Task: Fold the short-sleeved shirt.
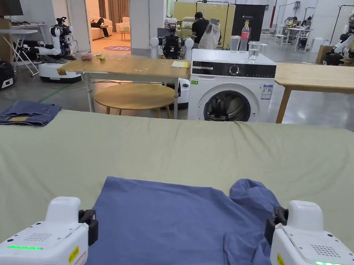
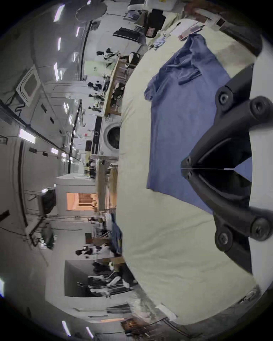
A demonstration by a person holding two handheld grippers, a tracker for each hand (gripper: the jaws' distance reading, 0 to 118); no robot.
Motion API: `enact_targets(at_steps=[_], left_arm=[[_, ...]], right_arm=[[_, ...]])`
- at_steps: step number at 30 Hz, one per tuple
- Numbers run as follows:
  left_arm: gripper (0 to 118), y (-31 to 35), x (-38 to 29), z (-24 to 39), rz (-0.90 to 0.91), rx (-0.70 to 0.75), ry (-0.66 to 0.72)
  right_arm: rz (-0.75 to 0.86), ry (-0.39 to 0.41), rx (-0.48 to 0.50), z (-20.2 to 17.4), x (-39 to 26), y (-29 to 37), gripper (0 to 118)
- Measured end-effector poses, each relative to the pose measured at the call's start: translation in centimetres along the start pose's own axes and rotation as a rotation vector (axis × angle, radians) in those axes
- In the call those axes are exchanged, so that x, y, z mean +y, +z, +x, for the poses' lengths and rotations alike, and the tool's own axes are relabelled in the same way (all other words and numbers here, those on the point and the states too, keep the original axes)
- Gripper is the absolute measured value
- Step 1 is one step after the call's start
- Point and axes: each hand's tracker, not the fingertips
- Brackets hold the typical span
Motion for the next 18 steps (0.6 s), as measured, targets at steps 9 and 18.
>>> enact_targets(at_steps=[9, 18], left_arm=[[0, -9.7, 4.1, -3.4, -0.213, -0.052, 0.097], [34, -27.0, 10.1, -9.9, -0.493, -0.102, 0.226]], right_arm=[[-0.073, 0.025, 0.055, -2.1, 0.2, -4.0, 0], [-0.164, 0.076, 0.047, -0.6, -0.5, -7.9, 0]])
